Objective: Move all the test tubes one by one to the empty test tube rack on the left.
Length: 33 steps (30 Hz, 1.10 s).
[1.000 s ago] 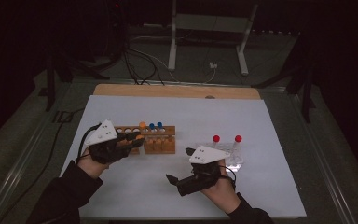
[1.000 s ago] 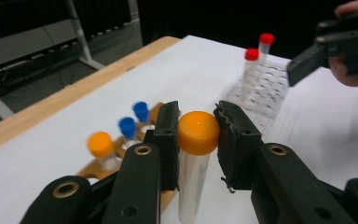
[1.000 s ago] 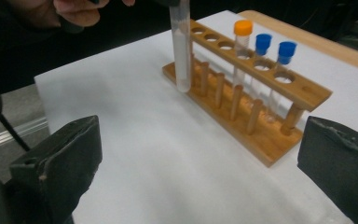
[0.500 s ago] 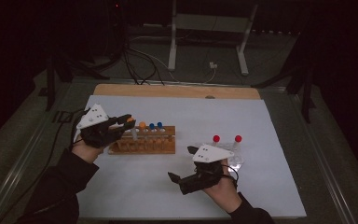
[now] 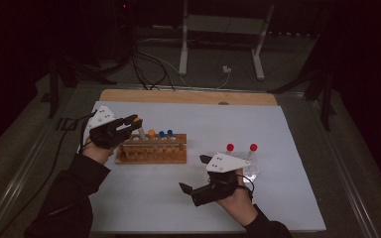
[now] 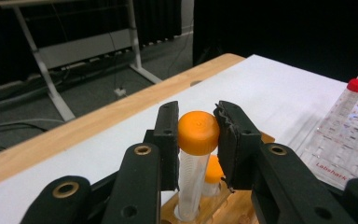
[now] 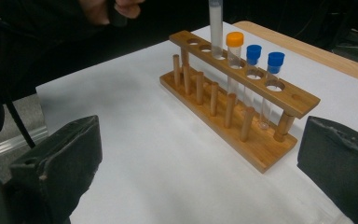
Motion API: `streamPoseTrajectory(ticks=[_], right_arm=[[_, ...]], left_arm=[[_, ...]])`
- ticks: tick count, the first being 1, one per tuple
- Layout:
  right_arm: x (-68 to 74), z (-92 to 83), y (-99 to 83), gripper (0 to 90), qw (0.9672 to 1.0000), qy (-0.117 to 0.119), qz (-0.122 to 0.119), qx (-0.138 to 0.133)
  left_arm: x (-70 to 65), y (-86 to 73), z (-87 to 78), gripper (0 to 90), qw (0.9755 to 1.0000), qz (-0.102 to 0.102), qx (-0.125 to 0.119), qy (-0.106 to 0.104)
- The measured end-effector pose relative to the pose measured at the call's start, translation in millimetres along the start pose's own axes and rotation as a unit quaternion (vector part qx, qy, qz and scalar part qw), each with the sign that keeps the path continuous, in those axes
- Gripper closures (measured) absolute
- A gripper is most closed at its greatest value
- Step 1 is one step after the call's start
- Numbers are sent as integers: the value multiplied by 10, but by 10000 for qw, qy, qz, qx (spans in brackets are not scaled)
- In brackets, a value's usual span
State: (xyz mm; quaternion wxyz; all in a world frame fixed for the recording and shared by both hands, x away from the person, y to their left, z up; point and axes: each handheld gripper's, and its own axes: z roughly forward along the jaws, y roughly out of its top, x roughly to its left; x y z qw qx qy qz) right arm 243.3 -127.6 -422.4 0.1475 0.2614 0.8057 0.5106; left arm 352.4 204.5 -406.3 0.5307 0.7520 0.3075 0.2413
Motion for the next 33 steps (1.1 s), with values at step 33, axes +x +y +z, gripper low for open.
streamPoseTrajectory(ticks=[33], right_arm=[[-2, -25, 9, 0, 10000, 68, -53, 22]], left_arm=[[-4, -379, 301, 714, 9972, -126, 744, 15]])
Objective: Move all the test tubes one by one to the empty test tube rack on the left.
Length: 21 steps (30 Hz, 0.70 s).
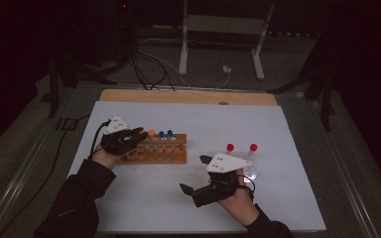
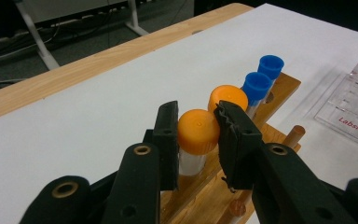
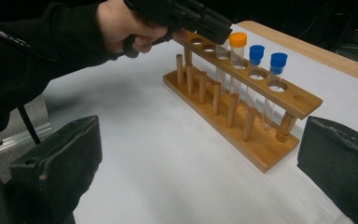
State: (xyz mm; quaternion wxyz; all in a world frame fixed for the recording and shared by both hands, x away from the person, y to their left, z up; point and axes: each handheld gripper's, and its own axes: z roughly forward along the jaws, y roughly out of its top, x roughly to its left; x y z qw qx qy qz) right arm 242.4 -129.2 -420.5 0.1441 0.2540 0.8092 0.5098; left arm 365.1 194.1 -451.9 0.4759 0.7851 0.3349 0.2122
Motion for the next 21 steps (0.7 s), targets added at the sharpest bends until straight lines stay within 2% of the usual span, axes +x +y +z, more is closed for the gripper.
streamPoseTrajectory(ticks=[8, 10, 13, 16, 19, 21], right_arm=[[-13, -26, 9, 0, 10000, 5, 9, -80], [-19, -42, 12, 0, 9999, -8, 15, -133], [-39, -66, 22, 0, 9999, -12, 2, -146], [-71, -110, 37, 0, 9997, -15, 7, -225], [-125, -178, 62, 0, 9996, -94, 1, -274], [-175, -234, 78, 0, 9994, -176, 21, -307]], left_arm=[[9, -6, 0, 680, 9999, 18, 107, -89], [2, -1, -13, 611, 9998, 35, 155, -115], [-16, 25, -89, 518, 9999, 36, 58, -150], [-47, 56, -206, 417, 9996, 63, -149, -252], [-115, 76, -314, 270, 9988, 227, -255, -354], [-167, 75, -375, 225, 9978, 296, -343, -485]])
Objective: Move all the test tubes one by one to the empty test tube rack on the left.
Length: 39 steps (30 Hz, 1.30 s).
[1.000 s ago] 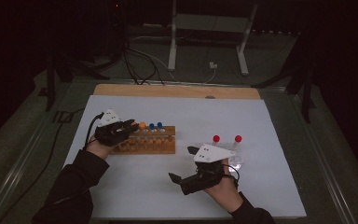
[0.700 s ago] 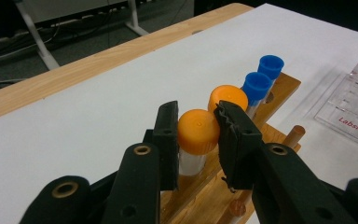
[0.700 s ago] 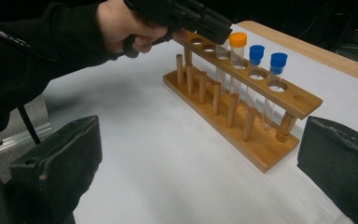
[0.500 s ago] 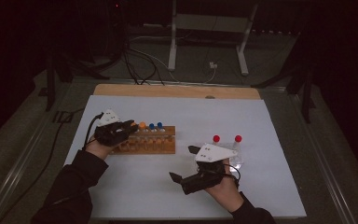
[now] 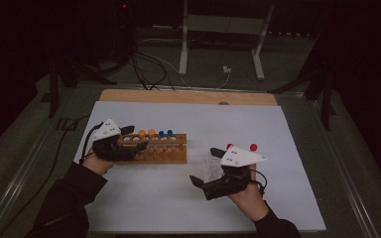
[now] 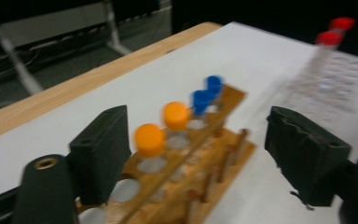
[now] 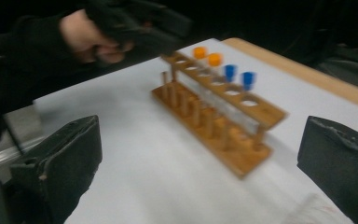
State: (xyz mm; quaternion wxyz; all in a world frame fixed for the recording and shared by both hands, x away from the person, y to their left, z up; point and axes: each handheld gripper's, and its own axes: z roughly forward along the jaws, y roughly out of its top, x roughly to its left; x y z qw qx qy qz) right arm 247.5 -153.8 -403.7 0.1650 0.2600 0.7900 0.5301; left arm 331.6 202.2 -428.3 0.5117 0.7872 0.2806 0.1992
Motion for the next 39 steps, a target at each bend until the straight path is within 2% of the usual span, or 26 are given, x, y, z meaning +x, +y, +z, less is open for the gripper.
streamPoseTrajectory(ticks=[2, 4, 5, 7, 9, 14, 18, 21, 26, 29, 32, 34, 35, 36, 39], right_arm=[[-66, -56, 11, 0, 9999, -83, 43, -56], [-139, -104, 11, 0, 9997, -229, 103, -78], [-177, -129, 4, 0, 9994, -301, 148, -117], [-244, -166, -16, 0, 9987, -443, 222, -131], [-305, -202, -44, 0, 9974, -665, 245, -149], [-477, -305, -134, 0, 9931, -1125, 316, -67], [-626, -401, -242, 0, 9870, -1534, 479, -38], [-737, -475, -358, 0, 9819, -1807, 570, 50], [-885, -570, -506, 0, 9742, -2111, 773, 188], [-956, -565, -579, 3, 9698, -2257, 857, 358], [-1022, -512, -660, 42, 9655, -2350, 983, 533], [-1048, -473, -707, 74, 9645, -2334, 1013, 706], [-1054, -459, -727, 112, 9632, -2361, 1037, 751], [-1062, -449, -746, 185, 9630, -2344, 1047, 824], [-1074, -437, -774, 328, 9617, -2358, 1040, 932]], left_arm=[[-56, 2, -36, 166, 9999, 13, -25, -149], [-115, 1, -67, 152, 9997, 41, -77, -236], [-141, 3, -87, 117, 9991, -20, -120, -406], [-183, 2, -109, 80, 9986, -16, -141, -512], [-243, -4, -128, 25, 9980, 24, -133, -625], [-377, -48, -149, 11, 9957, 110, -84, -916], [-467, -104, -138, 9, 9939, 157, 6, -1096], [-518, -134, -132, 9, 9933, 198, 4, -1141], [-568, -146, -125, 9, 9922, 232, -25, -1222], [-585, -150, -119, 9, 9918, 247, -30, -1252], [-590, -163, -114, 10, 9916, 246, -12, -1273], [-591, -173, -113, 9, 9916, 248, -5, -1268], [-590, -178, -113, 9, 9916, 239, -5, -1271], [-587, -179, -115, 9, 9917, 250, 0, -1258], [-582, -184, -116, 10, 9918, 250, 5, -1257]])
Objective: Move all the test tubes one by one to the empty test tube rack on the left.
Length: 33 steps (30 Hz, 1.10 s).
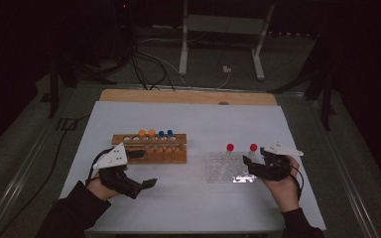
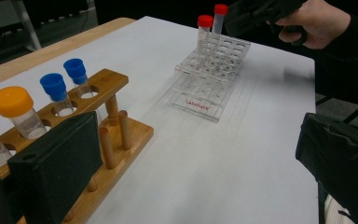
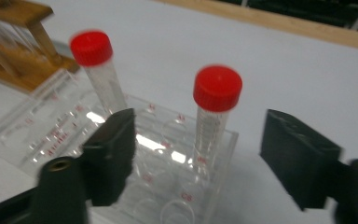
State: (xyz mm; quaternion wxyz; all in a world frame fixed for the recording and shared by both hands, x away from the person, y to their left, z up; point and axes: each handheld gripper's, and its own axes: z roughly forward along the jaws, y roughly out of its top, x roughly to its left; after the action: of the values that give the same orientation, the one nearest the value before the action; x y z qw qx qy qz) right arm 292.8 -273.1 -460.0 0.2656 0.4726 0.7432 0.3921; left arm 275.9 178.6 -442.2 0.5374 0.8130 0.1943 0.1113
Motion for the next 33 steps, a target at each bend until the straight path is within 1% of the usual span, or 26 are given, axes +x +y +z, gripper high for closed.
streamPoseTrajectory(ticks=[1, 3, 4, 5, 6, 8, 9, 11, 13, 14, 17, 19, 23, 26, 31, 33], right_arm=[[-6, 7, -7, 411, 10000, 43, -14, 41], [-16, 34, -17, 460, 9999, 61, -6, 145], [-15, 43, -19, 511, 9998, 66, -27, 161], [-14, 54, -19, 545, 9998, 29, -29, 196], [-16, 65, -19, 556, 9998, 14, -14, 208], [-23, 89, -18, 635, 9997, -42, 7, 260], [-30, 102, -18, 646, 9996, -52, 32, 292], [-37, 114, -8, 702, 9994, -99, 65, 317], [-42, 124, 0, 718, 9994, -99, 83, 316], [-43, 132, 0, 741, 9994, -115, 83, 325], [-38, 128, 21, 752, 9993, -156, 98, 324], [-39, 91, 53, 753, 9994, -148, 82, 287], [-33, -35, 130, 753, 9998, -166, 30, 75], [5, -133, 188, 753, 9997, -235, -94, -57], [74, -271, 270, 753, 9991, -237, -243, -240], [111, -320, 298, 753, 9988, -256, -328, -275]], left_arm=[[2, -2, 2, 10, 10000, 12, 17, -13], [-3, -5, 8, 10, 10000, 3, 29, -24], [-7, -7, 12, 10, 10000, 1, 35, -34], [-9, -6, 15, 10, 10000, 14, 49, -29], [-11, -6, 20, 10, 10000, 23, 58, -36], [-14, -6, 26, 10, 10000, 24, 58, -33], [-14, -6, 28, 10, 10000, 35, 59, -35], [-13, -7, 27, 10, 10000, 37, 56, -20], [-10, -7, 23, 10, 10000, 32, 48, -19], [-9, -5, 20, 10, 10000, 18, 32, -16], [-6, 2, 9, 10, 10000, 3, 4, -25], [-4, 3, 6, 10, 10000, 11, 3, -11], [2, 2, 3, 10, 10000, -1, 1, -20], [2, 4, -1, 10, 10000, -13, -8, -19], [6, 13, -7, 10, 10000, -18, -9, -7], [1, 20, -10, 10, 10000, -18, -21, -11]])
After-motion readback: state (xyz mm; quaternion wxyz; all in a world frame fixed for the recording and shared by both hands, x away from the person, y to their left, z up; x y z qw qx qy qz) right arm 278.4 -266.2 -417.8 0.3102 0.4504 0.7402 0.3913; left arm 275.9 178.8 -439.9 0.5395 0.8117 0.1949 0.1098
